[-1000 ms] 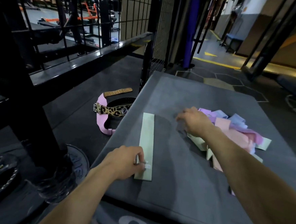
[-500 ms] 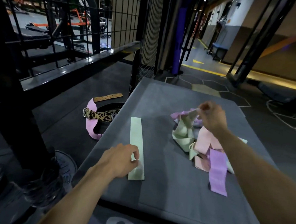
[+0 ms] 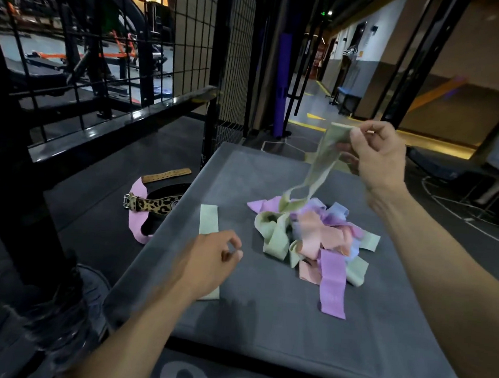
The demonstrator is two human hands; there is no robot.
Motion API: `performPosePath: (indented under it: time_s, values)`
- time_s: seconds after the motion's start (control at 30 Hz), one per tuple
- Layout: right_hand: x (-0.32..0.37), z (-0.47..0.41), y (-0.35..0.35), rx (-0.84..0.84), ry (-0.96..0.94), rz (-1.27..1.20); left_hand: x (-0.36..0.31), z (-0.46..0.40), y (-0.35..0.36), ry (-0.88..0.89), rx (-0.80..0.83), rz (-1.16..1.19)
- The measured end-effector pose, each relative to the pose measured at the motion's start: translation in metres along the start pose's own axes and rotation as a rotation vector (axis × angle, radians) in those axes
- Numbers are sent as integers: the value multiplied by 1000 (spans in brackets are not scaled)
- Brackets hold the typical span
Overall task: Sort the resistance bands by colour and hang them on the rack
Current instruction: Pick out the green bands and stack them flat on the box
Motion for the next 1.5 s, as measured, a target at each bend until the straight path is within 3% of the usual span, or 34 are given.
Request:
performPosePath:
  time_s: [0.23,0.3,0.4,0.53,0.63,0.77,0.87,1.0,1.1,1.23,1.33,1.4,1.43,1.5]
  values:
    - [46,42,30,133,-94,-22,-26,-3,-2,-19,-105,437]
    - [50,56,38,145,-82,-45,-32,-4,8,-15,-13,547]
    - [46,69,46,143,-35,-92,-42,2,29,43,249,657]
    - [32,73,48,111,25,-65,-42,18,48,100,545,610]
    - [20,71,44,87,97,-68,-28,29,57,6,660,642]
    - [3,73,30,6,221,-123,-13,36,60,-52,695,540]
    - [-18,80,9,-97,311,-148,5,28,49,-217,555,626]
    - [-70,102,-35,-260,496,-83,39,17,15,-508,127,808]
    - [-105,130,-58,-281,597,58,53,14,-11,-519,-123,809]
    - [-148,176,-56,-104,773,217,50,8,-47,-314,-323,529]
    - [-172,195,-39,296,840,587,31,5,-55,-136,-265,422]
    - [-174,199,-26,571,775,911,13,4,-48,-23,-135,369]
    - [-170,196,-19,626,706,993,2,5,-43,27,-72,360]
    - [-144,184,8,625,476,890,-14,7,-35,88,11,377]
Point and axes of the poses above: each hand's wrist, its own z-axis away from the middle knuckle, its own y-axis out of the palm, x = y × z, the point moved 8 cm from there along -z, towards the middle knuckle, and after that the axes turned 7 degrees about -z, right-handed, at the moved point
